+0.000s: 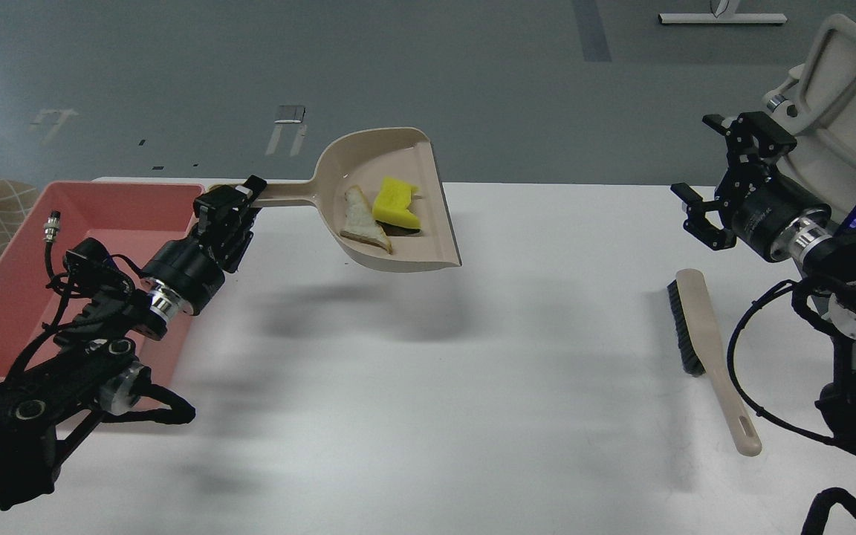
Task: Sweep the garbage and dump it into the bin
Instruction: 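Lift the dustpan with the left gripper over the pink bin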
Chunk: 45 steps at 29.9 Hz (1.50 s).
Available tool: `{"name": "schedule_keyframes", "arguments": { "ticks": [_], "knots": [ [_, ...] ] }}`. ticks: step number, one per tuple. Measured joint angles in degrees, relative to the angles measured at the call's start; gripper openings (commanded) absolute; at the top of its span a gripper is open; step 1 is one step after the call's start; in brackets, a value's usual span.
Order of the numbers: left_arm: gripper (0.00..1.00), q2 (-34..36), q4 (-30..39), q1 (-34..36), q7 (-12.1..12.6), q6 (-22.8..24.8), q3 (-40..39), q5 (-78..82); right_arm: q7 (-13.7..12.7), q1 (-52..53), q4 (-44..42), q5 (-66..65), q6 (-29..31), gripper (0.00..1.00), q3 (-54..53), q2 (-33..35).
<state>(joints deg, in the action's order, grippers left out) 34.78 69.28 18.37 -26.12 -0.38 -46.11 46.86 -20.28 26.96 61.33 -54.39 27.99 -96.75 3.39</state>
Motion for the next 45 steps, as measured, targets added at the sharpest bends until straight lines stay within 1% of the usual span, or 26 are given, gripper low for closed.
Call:
{"name": "schedule_keyframes", "arguments": {
  "ticks": [5,9,14,21,25,28,32,35,37,42,45],
  "knots": [
    [0.13,3.6,2.9,0.0,0.3,0.1,-1.0,-1.3,0.1,-0.8,-1.7,1.5,0.0,1.00,0.0,-1.9],
    [0.13,7.1,3.7,0.0,1.7,0.6,-2.2,-5.7,0.1,-2.1,-2.1,1.6,0.0,1.00,0.1,-2.0],
    [0.13,13.6,4.4,-0.3,2.2,3.0,-2.5,-11.1,0.1,-4.2,-2.2,1.6,0.0,1.00,0.0,-1.8],
    [0.13,22.6,6.7,-2.7,1.0,5.8,-5.1,-14.5,0.1,-5.6,-2.7,1.6,0.0,1.00,0.0,-1.5],
    [0.13,28.1,6.9,-5.9,-0.5,8.8,-6.3,-17.3,0.1,-5.7,-2.8,1.6,0.0,1.00,0.0,-1.5],
    [0.13,32.0,6.8,-8.1,-1.6,10.1,-6.4,-18.8,0.1,-5.7,-2.8,1.6,0.0,1.00,0.0,-1.5],
    [0.13,35.8,5.5,-10.3,-1.9,12.8,-6.4,-20.6,0.1,-5.8,-2.8,1.6,0.0,1.00,0.0,-1.5],
    [0.13,36.7,3.8,-10.7,-1.9,14.3,-6.4,-21.6,0.2,-5.7,-2.8,1.9,0.0,1.00,-0.2,-1.5],
    [0.13,36.8,3.0,-10.8,-1.9,14.7,-6.4,-21.8,1.0,-5.3,-2.8,2.9,0.0,1.00,-0.3,-1.6],
    [0.13,36.8,2.2,-10.9,-1.9,15.0,-6.5,-21.9,4.0,-3.2,-3.3,4.5,0.0,1.00,-0.3,-1.9],
    [0.13,36.8,2.1,-10.9,-1.9,15.0,-6.5,-21.9,6.7,-0.8,-5.3,4.5,0.0,1.00,0.1,-2.2]
  ]
}}
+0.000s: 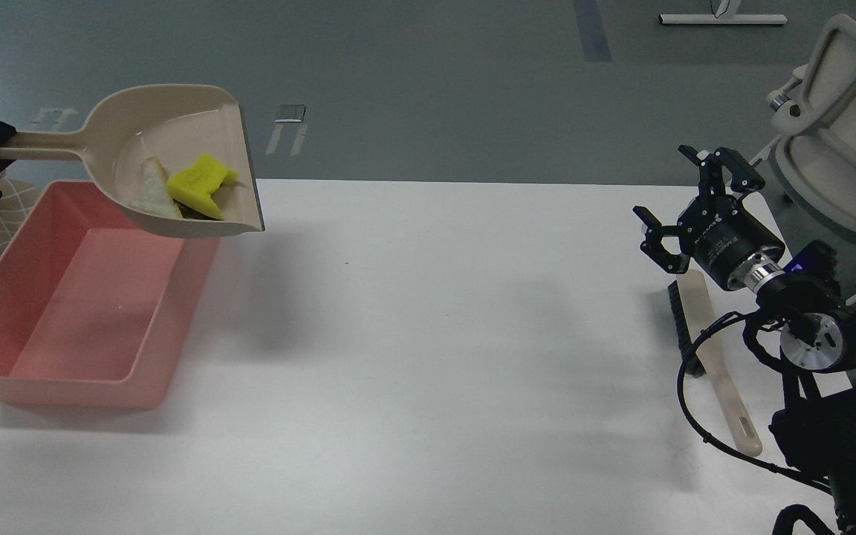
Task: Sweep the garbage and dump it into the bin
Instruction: 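Lift the dustpan with the left gripper over the pink bin, then tilt the dustpan to dump the sponge and stick into the bin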
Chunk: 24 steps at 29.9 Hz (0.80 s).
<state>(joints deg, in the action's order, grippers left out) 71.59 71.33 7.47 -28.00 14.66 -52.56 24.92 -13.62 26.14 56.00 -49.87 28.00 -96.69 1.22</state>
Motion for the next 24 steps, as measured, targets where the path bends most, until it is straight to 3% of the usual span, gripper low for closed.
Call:
{"name": "schedule_keyframes", "arguments": {
  "ticks": [9,16,24],
  "knots": [
    [0.14,0.1,-1.5,-0.2,0.0,1.1,0.0,-0.2,10.2,5.4,-4.3,-0.3,0.0,1.00,1.3,-1.2],
    [0.13,1.5,-5.3,-0.9,0.0,3.6,0.2,-0.2,12.1,6.0,-5.7,-0.4,0.0,1.00,3.9,-1.2],
    [0.14,1.5,-12.6,-1.1,0.0,8.6,0.3,-2.9,16.7,8.2,-8.1,-0.6,0.0,1.00,4.0,-1.2]
  ]
}}
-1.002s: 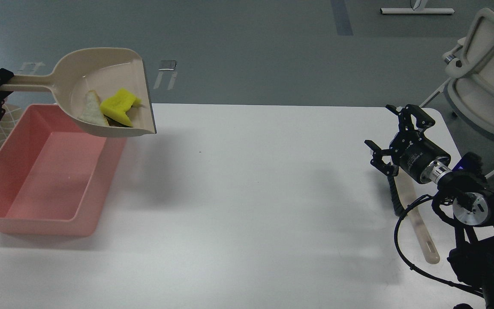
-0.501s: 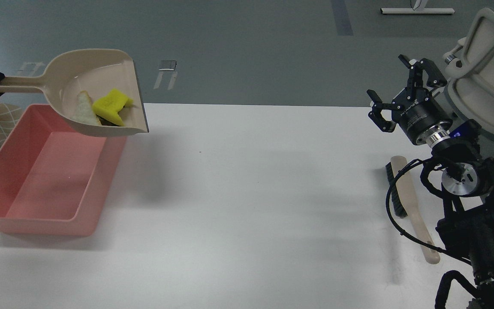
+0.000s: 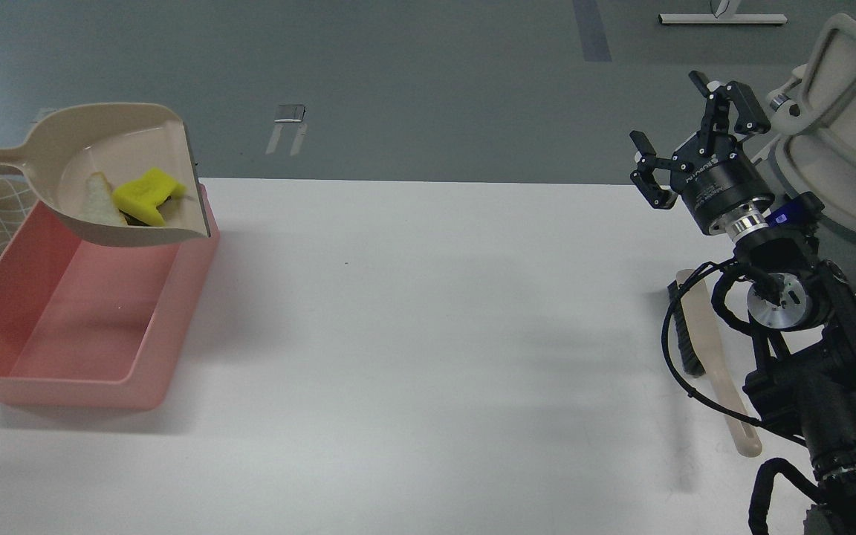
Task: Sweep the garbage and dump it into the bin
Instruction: 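Tilt the dustpan to dump the sponge and stick into the bin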
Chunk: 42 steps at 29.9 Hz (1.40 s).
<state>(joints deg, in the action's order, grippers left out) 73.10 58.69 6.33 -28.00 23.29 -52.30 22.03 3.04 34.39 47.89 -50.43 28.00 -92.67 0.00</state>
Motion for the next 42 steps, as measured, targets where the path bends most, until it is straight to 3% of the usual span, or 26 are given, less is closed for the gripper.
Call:
{"name": "schedule_keyframes", "arguments": {
  "ticks": [13,30,42],
  "knots": [
    [0.13,-0.6,-10.0,-0.1,0.0,4.7,0.5,1.4,0.2,0.5,-0.8,0.0,0.0,1.00,0.1,0.0],
    [0.12,0.4,-10.5,0.5,0.0,4.7,0.5,11.8,0.2,-0.1,-0.8,0.0,0.0,1.00,0.1,0.9],
    [0.11,5.7,-9.5,1.2,0.0,4.7,-0.3,16.8,0.2,-0.3,-0.8,0.1,0.0,1.00,0.1,1.1]
  ]
}}
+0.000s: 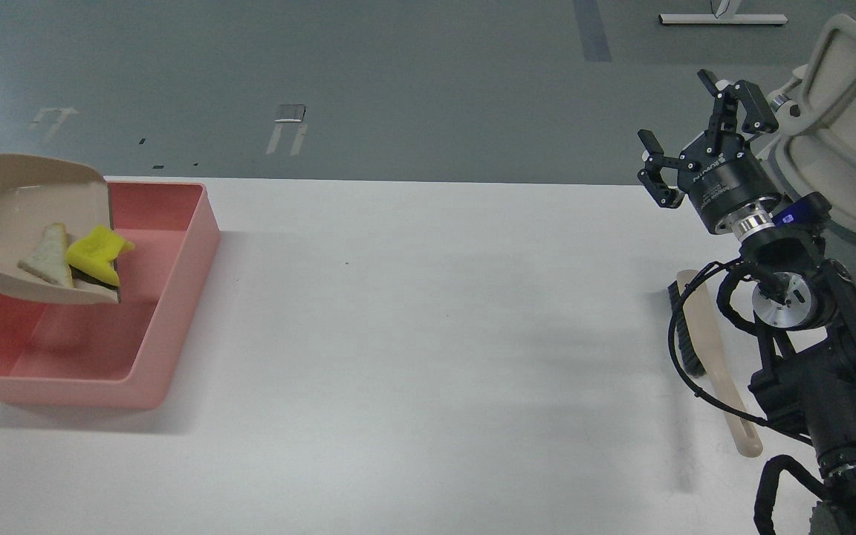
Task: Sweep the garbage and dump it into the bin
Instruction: 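Tilt the dustpan to dump the sponge and stick into the bin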
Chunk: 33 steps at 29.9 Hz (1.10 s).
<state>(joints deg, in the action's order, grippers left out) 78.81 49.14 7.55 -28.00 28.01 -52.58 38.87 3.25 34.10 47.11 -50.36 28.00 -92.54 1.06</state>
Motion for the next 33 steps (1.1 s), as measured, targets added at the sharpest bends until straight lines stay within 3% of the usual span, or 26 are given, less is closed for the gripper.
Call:
{"name": "schedule_keyframes", "arguments": {
  "ticks": [14,26,33],
  "knots": [
    [0.11,7.5,2.3,6.0,0.0,0.0,0.5,1.0,0.0,-0.3,-0.7,0.1,0.0,1.00,1.7,0.8],
    [0.11,7.7,3.1,7.5,0.0,0.0,-2.0,1.2,0.0,-0.4,-0.7,0.4,0.0,1.00,1.8,2.8],
    [0.11,7.3,7.3,11.1,0.0,0.0,-2.9,-2.4,0.0,-1.0,0.0,0.4,0.0,1.00,1.8,5.3]
  ]
}}
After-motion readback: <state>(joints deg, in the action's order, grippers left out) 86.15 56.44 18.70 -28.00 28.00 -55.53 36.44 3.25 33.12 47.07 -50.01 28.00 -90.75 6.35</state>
